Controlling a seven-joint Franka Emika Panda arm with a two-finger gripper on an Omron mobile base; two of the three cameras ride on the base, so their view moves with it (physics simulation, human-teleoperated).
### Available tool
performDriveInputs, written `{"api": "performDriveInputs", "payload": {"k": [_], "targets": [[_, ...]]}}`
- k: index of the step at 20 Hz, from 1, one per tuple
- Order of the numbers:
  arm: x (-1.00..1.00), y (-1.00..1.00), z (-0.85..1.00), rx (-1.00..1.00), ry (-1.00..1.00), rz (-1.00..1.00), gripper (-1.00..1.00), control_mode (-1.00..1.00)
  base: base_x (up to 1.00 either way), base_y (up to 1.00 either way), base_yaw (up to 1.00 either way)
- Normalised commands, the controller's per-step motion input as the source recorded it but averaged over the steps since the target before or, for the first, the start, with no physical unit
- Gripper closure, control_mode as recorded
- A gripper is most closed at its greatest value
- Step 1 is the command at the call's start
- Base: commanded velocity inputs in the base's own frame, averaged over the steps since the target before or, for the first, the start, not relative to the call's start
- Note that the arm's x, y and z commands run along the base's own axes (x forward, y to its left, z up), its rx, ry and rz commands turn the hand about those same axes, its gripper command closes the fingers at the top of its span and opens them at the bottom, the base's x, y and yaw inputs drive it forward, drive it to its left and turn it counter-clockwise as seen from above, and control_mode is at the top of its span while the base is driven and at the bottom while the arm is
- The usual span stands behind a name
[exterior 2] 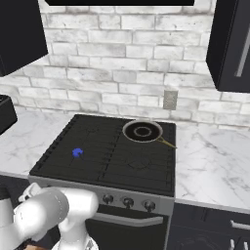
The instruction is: Turn off the front left burner of the stove.
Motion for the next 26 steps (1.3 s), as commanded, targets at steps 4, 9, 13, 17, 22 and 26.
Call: {"api": "performDriveInputs", "payload": {"k": [4, 9, 13, 17, 22, 26], "targets": [[0.08, 0.0, -0.15, 0.0, 0.0, 0.0, -1.0, -1.0, 0.0, 0.0, 0.0], [0.0, 0.05, 0.0, 0.0, -0.02, 0.0, -1.0, -1.0, 0.0, 0.0, 0.0], [0.02, 0.09, 0.0, 0.0, -0.01, 0.0, -1.0, -1.0, 0.0, 0.0, 0.0], [0.17, 0.0, 0.0, 0.0, -0.01, 0.0, 1.0, -1.0, 0.0, 0.0, 0.0], [0.16, 0.0, 0.0, 0.0, -0.04, 0.0, 1.0, -1.0, 0.0, 0.0, 0.0], [0.03, 0.02, 0.0, 0.0, -0.05, 0.0, 1.0, -1.0, 0.0, 0.0, 0.0]]}}
